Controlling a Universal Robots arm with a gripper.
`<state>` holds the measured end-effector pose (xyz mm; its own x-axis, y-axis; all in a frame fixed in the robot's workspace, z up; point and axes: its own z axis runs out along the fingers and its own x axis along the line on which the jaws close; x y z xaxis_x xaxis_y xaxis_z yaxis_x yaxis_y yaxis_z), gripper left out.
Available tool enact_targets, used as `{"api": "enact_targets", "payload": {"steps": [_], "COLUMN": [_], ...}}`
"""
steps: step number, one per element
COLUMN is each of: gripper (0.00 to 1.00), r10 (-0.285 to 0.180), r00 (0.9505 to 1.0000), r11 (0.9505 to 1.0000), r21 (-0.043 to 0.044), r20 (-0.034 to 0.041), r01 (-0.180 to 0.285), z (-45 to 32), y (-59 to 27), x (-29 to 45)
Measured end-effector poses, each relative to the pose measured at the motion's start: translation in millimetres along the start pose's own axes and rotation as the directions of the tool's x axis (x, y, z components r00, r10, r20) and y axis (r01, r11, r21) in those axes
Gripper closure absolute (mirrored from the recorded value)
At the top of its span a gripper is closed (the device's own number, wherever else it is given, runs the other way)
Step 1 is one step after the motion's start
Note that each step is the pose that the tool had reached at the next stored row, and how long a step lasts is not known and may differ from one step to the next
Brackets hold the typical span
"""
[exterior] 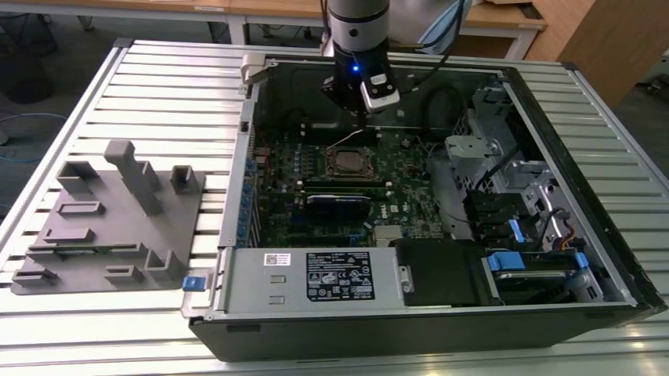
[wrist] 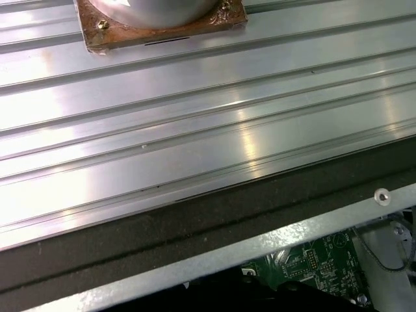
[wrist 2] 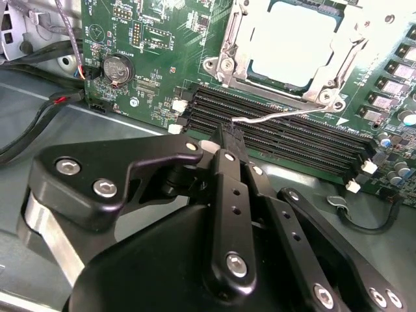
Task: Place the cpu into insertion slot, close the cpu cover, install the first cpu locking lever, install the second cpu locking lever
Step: 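Install the first cpu locking lever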
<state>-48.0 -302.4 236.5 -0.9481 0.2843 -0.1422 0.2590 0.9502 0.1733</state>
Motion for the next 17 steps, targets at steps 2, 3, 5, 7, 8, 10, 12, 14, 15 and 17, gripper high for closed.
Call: {"api": "enact_targets", "payload": {"steps": [2,3,5,7,8,10,12,14,15,17], "gripper": [0.89,0.89,0.89,0.89,0.89,0.89,0.89,0.89,0.89,0.89], "r10": [0.0,0.0,0.0,0.0,0.0,0.0,0.0,-0.001,-0.001,-0.001], "r00": [1.0,1.0,1.0,1.0,1.0,1.0,1.0,1.0,1.0,1.0], "r11": [1.0,1.0,1.0,1.0,1.0,1.0,1.0,1.0,1.0,1.0], "r21": [0.0,0.0,0.0,0.0002,0.0001,0.0,-0.0005,-0.0012,-0.0012,-0.0008], "r20": [0.0,0.0,0.0,-0.0001,0.0,0.0001,0.0012,0.0046,0.0054,0.0062], "r01": [0.0,0.0,0.0,0.0,0.0,0.0,0.0,0.001,0.001,0.001], "z": [0.0,0.0,0.0,-1.3,-2.6,-5.0,-5.4,-6.5,-7.0,-7.7], "y": [0.0,0.0,0.0,0.3,0.5,0.9,0.6,-0.8,-1.6,-3.2], "x": [0.0,0.0,-0.1,-0.3,-0.4,-0.8,0.4,5.6,8.5,13.6]}}
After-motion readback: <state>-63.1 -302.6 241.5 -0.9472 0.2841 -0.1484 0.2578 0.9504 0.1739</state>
